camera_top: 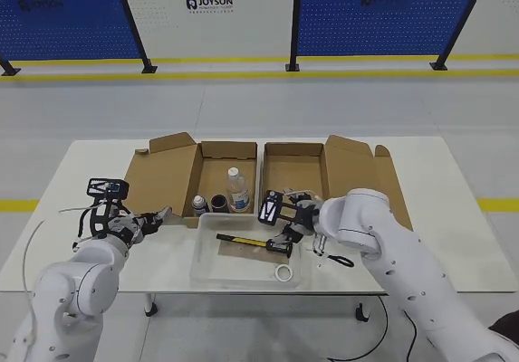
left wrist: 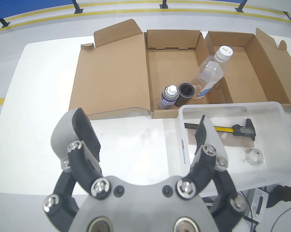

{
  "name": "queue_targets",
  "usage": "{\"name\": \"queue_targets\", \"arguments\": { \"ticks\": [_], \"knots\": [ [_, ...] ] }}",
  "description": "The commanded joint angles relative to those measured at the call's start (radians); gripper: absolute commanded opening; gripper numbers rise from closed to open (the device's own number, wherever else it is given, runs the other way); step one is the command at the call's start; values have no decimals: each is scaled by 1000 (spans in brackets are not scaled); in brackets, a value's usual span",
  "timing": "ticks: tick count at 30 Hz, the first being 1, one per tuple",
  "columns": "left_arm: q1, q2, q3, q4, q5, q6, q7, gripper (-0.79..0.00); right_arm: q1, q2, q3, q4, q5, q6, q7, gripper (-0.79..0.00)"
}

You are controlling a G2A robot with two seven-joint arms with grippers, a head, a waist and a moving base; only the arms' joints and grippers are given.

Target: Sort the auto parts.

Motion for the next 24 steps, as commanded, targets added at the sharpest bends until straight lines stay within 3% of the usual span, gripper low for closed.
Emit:
{"name": "queue_targets", "arguments": {
  "ticks": [1, 13, 16, 17, 19, 21, 23, 24],
  "knots": [
    [0, 0, 0, 0, 0, 0, 0, 0, 12, -6, -25, 6, 3, -7, -11, 0],
    [0, 0, 0, 0, 0, 0, 0, 0, 140, -85, -243, 183, 117, 96, 126, -18],
    [0, 0, 0, 0, 0, 0, 0, 0, 158, -99, -272, 232, 133, 99, 141, -206],
    [0, 0, 0, 0, 0, 0, 0, 0, 162, -103, -279, 244, 137, 101, 143, -206],
    [0, 0, 0, 0, 0, 0, 0, 0, 169, -109, -291, 264, 143, 97, 143, -394],
    [0, 0, 0, 0, 0, 0, 0, 0, 173, -114, -300, 281, 149, 97, 148, -366],
    [0, 0, 0, 0, 0, 0, 0, 0, 175, -118, -307, 296, 152, 96, 144, -277],
    [0, 0, 0, 0, 0, 0, 0, 0, 176, -119, -309, 304, 153, 94, 143, -296]
  ]
}}
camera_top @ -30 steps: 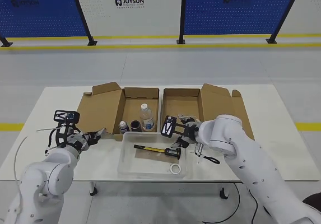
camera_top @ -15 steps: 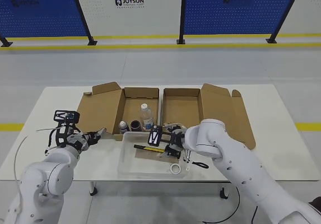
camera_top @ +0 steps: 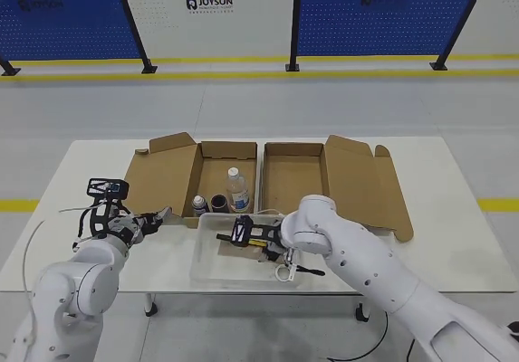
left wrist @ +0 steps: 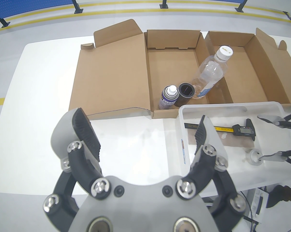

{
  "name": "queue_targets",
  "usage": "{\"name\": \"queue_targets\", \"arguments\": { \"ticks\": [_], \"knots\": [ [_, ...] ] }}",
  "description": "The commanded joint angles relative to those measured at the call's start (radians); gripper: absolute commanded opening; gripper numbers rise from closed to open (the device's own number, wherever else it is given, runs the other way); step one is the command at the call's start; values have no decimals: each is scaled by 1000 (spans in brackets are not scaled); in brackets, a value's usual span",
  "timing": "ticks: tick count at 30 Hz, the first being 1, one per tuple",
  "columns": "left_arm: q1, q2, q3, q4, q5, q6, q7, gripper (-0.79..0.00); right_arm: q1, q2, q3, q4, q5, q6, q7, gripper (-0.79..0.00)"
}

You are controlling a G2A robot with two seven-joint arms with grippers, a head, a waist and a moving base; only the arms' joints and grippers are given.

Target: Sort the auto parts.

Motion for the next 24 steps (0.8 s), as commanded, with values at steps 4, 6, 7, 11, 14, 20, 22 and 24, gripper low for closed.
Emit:
{"name": "queue_targets", "arguments": {
  "ticks": [4, 6, 7, 11, 14, 20, 22, 24],
  "knots": [
    [0, 0, 0, 0, 0, 0, 0, 0, 0, -6, -9, 39, 8, -1, -9, -274],
    [0, 0, 0, 0, 0, 0, 0, 0, -1, -9, -13, 48, 11, -3, -9, -262],
    [0, 0, 0, 0, 0, 0, 0, 0, -2, -10, -15, 53, 13, -3, -8, -271],
    [0, 0, 0, 0, 0, 0, 0, 0, -10, -12, -15, 70, 27, 7, -7, -249],
    [0, 0, 0, 0, 0, 0, 0, 0, -23, -9, -8, 72, 28, 19, -10, -292],
    [0, 0, 0, 0, 0, 0, 0, 0, -48, 0, 5, 68, 26, 32, 12, -397],
    [0, 0, 0, 0, 0, 0, 0, 0, -53, 3, 9, 68, 26, 29, 17, -406],
    [0, 0, 0, 0, 0, 0, 0, 0, -57, 5, 11, 69, 24, 27, 19, -403]
  ]
}}
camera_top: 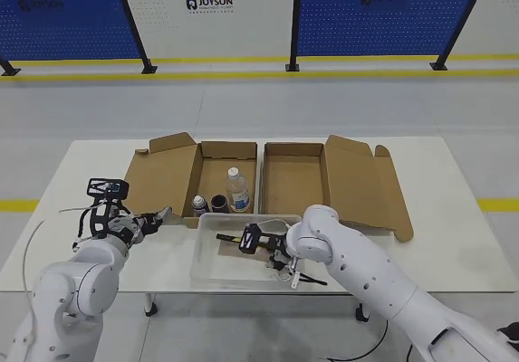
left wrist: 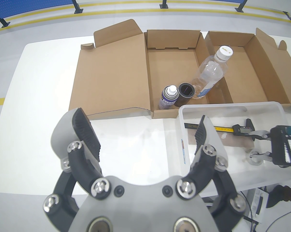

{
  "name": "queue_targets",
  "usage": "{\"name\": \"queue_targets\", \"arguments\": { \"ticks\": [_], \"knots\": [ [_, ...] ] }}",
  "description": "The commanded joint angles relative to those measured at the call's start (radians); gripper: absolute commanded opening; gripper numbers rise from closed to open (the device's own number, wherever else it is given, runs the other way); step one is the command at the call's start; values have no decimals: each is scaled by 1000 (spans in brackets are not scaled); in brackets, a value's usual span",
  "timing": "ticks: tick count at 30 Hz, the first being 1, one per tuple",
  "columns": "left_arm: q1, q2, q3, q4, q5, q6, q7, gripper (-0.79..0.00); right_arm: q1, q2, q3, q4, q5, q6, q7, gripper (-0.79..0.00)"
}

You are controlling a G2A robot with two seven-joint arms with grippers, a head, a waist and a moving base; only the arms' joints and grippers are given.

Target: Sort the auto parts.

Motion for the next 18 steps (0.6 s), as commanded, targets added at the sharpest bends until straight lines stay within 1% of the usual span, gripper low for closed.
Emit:
{"name": "queue_targets", "arguments": {
  "ticks": [1, 6, 8, 18],
  "knots": [
    [0, 0, 0, 0, 0, 0, 0, 0, -4, 1, 1, 2, -1, -2, -1, -397],
    [0, 0, 0, 0, 0, 0, 0, 0, -12, 0, -3, 11, 1, -2, 0, -400],
    [0, 0, 0, 0, 0, 0, 0, 0, -13, -1, -6, 21, 4, -4, 4, -416],
    [0, 0, 0, 0, 0, 0, 0, 0, -14, -8, -15, 69, 11, 11, 7, -416]
  ]
}}
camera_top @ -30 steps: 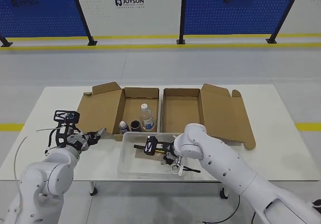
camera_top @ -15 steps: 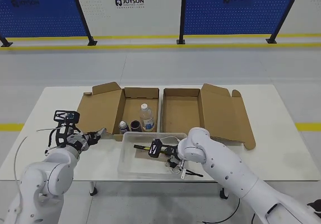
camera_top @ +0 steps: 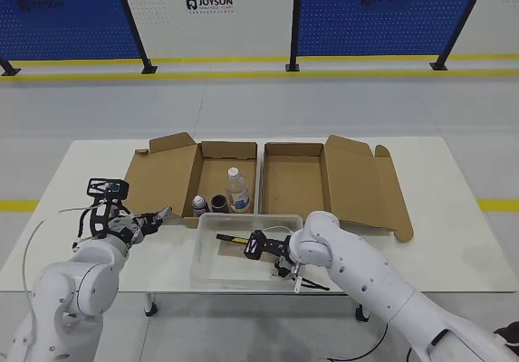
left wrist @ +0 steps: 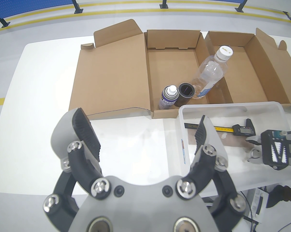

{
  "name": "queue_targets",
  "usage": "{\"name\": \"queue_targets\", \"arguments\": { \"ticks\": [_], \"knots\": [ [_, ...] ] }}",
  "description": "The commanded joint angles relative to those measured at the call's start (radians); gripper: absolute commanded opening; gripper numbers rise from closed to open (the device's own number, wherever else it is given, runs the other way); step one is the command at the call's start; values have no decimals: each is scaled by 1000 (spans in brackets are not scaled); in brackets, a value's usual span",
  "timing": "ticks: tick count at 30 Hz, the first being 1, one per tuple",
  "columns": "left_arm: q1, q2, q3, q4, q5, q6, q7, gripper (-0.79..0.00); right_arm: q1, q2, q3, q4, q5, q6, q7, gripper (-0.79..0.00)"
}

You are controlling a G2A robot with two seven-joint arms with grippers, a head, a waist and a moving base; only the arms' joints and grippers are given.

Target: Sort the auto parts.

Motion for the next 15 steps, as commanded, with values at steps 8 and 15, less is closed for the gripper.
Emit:
{"name": "queue_targets", "arguments": {
  "ticks": [8, 15],
  "knots": [
    [0, 0, 0, 0, 0, 0, 0, 0, 11, 2, 16, -25, 3, 7, 14, -413],
    [0, 0, 0, 0, 0, 0, 0, 0, 7, 15, 44, -64, -3, 26, 73, -422]
  ]
}}
